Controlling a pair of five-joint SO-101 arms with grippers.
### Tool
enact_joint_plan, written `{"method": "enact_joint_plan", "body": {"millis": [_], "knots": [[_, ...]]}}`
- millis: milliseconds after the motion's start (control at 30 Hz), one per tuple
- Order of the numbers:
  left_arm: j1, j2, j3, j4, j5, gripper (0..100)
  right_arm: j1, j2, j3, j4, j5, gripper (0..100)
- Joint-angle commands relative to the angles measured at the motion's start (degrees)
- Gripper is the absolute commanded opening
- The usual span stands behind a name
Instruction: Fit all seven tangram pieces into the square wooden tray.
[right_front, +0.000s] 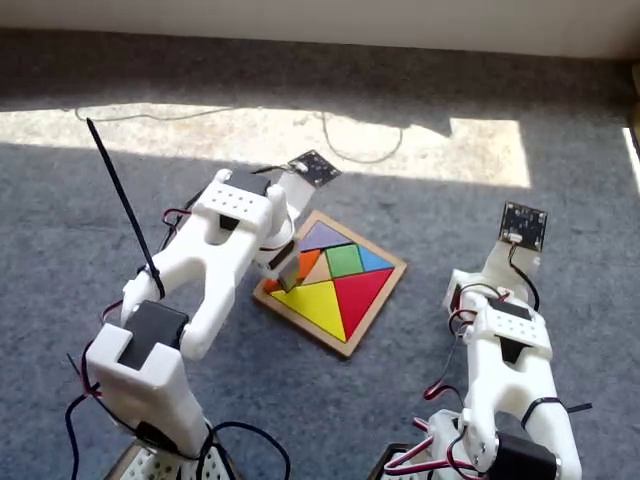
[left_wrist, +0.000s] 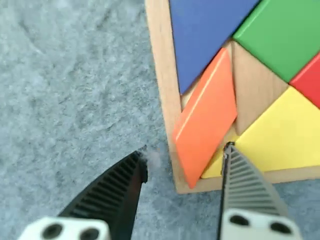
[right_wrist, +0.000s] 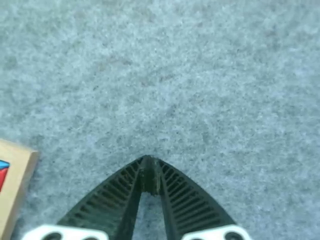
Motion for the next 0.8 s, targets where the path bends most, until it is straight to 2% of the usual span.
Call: {"method": "enact_joint_plan", "body": {"millis": [0, 67, 233, 767], "knots": [[1.98, -0.31, -0.48, -2.37, 0.7, 24, -0.48, 0.13, -3.38, -1.63, 0.62, 0.7], [1.89, -0.31, 0.4, -3.78, 0.7, 24, -0.48, 0.13, -3.38, -1.63, 0.62, 0.7], [1.98, -0.57, 0.57, -3.87, 0.44, 16, -0.48, 0.13, -3.38, -1.63, 0.62, 0.7], [1.98, -4.62, 1.1, -3.16, 0.35, 15, -0.48, 0.13, -3.38, -1.63, 0.62, 0.7]]}}
